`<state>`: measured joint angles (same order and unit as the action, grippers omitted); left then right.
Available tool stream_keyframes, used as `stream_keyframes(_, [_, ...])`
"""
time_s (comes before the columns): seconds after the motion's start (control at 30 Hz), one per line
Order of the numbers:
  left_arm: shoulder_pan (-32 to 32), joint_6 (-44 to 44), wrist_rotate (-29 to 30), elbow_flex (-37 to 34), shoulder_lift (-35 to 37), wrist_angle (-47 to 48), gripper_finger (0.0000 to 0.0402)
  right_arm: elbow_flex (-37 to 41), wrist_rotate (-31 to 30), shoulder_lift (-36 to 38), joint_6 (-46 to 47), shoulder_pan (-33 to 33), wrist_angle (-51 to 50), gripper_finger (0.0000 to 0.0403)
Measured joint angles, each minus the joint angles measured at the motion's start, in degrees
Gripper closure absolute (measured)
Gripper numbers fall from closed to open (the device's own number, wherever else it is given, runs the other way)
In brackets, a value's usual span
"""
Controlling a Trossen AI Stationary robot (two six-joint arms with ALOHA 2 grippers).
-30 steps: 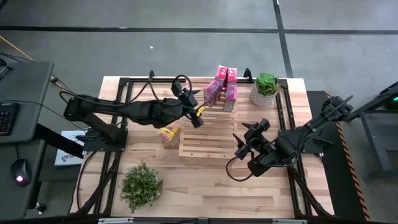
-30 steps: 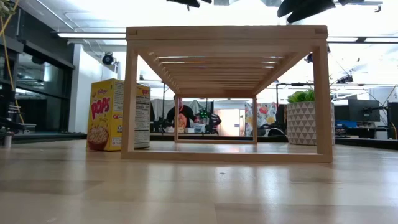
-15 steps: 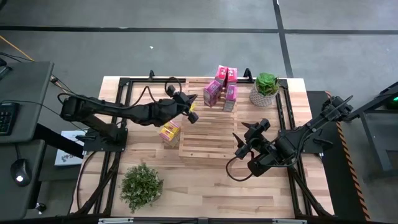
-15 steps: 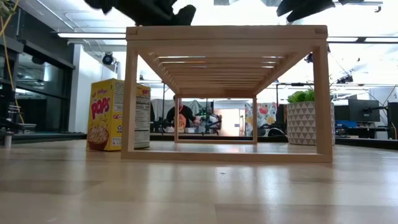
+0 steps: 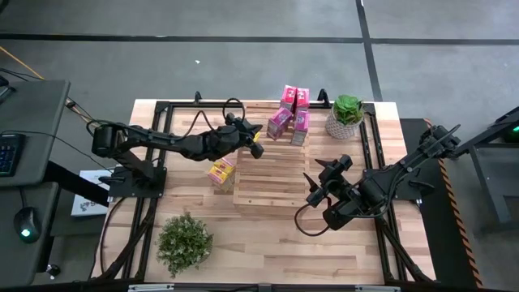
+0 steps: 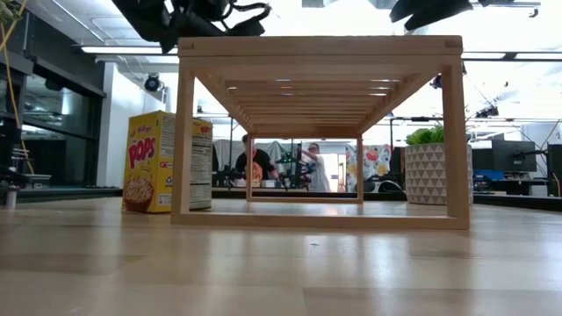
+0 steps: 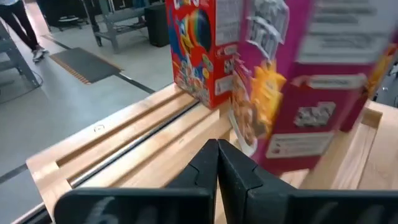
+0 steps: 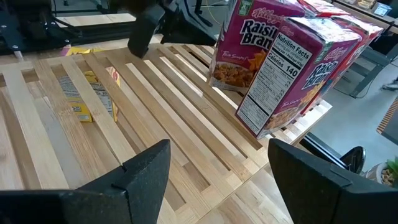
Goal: Stack cereal on shelf
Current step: Put the purple cereal box on the shelf aligned with the other purple cereal box
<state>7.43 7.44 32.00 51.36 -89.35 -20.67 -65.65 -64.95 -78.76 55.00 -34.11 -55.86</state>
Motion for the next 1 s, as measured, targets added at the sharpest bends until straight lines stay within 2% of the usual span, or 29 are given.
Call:
stream_keyframes(0.3, [-0.8, 2.8, -0.2, 0.0, 0.0, -0.3, 0.0401, 0.0, 0.0, 0.0, 0.0, 0.0, 0.0, 0.0139])
stream_keyframes(0.67, [-1.0, 5.6, -4.7, 0.0, 0.0, -0.4, 0.0401, 0.0, 0.0, 0.0, 0.0, 0.0, 0.0, 0.0139])
stream_keyframes(1.0, [-2.8, 6.0, -4.9, 0.0, 0.0, -1.0, 0.0401, 0.0, 0.0, 0.0, 0.0, 0.0, 0.0, 0.0139])
